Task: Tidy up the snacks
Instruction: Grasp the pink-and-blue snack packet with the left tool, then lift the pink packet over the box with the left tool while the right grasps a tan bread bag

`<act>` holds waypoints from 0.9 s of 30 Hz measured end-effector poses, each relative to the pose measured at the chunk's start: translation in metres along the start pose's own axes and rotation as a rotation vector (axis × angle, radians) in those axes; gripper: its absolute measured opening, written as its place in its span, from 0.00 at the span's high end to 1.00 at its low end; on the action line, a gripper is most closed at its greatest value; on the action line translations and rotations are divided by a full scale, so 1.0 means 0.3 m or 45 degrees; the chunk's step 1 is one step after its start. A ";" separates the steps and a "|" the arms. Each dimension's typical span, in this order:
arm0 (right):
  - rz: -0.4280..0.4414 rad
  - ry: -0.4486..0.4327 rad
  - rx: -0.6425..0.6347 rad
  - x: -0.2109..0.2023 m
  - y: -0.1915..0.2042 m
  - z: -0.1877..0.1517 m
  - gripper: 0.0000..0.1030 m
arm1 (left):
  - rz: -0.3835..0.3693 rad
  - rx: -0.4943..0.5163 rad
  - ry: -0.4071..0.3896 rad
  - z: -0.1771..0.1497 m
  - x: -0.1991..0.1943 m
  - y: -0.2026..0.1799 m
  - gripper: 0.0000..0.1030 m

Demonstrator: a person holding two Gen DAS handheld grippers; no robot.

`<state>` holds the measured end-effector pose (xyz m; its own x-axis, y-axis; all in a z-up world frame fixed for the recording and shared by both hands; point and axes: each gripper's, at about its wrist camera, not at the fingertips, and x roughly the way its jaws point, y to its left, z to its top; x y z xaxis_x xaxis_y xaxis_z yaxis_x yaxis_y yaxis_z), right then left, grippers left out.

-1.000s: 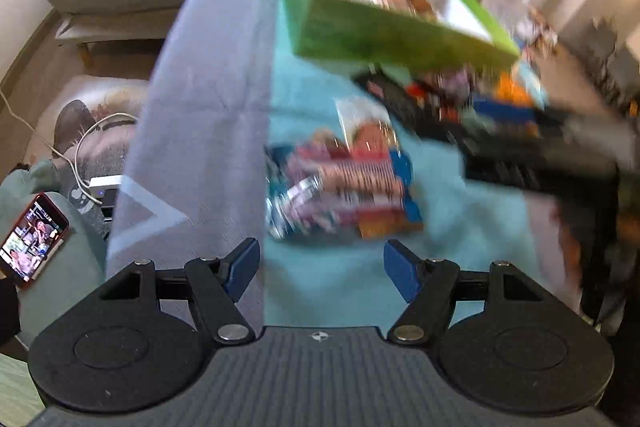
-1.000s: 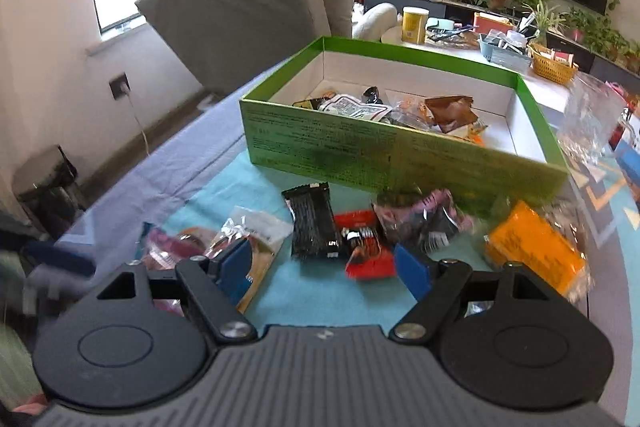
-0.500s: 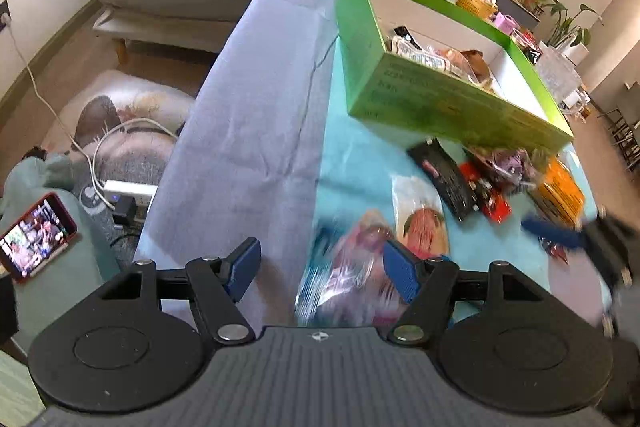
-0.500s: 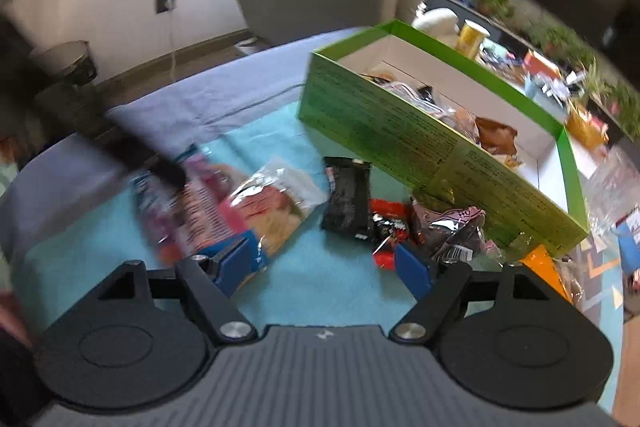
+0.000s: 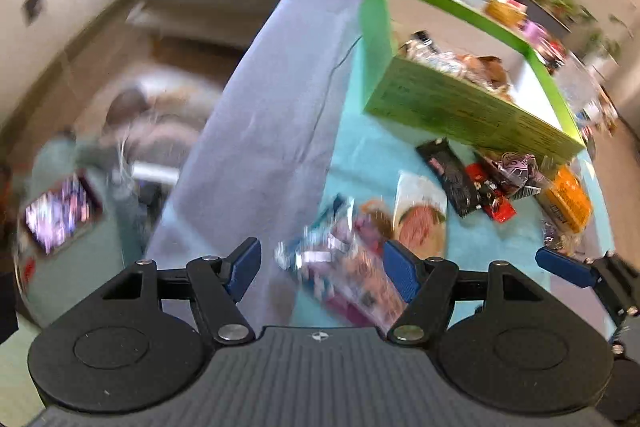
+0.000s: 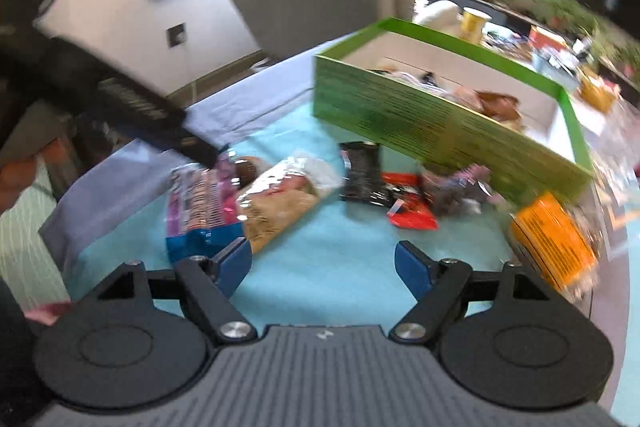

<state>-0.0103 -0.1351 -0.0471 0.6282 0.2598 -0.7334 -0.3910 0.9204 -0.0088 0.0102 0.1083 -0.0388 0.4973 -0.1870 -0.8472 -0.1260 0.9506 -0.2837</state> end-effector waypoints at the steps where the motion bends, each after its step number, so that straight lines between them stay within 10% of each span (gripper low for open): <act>1: -0.008 -0.004 0.015 -0.002 -0.006 -0.006 0.41 | -0.012 -0.067 0.034 -0.007 0.002 0.008 0.37; 6: 0.004 -0.026 0.056 0.019 -0.022 -0.018 0.41 | 0.004 -0.226 0.089 -0.012 0.039 -0.025 0.36; 15: -0.029 -0.071 0.116 -0.015 -0.081 -0.067 0.41 | 0.195 0.058 -0.019 -0.024 0.103 -0.192 0.22; 20: -0.054 -0.077 0.241 -0.019 -0.145 -0.090 0.41 | 0.057 0.129 -0.087 -0.047 0.079 -0.183 0.62; 27: -0.034 -0.085 0.283 -0.020 -0.159 -0.089 0.41 | -0.014 0.142 -0.168 -0.026 -0.025 -0.132 0.66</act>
<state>-0.0135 -0.1884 -0.0604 0.6823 0.2465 -0.6882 -0.2204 0.9670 0.1278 0.0047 0.0701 -0.0248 0.6071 -0.1703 -0.7762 -0.0277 0.9717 -0.2348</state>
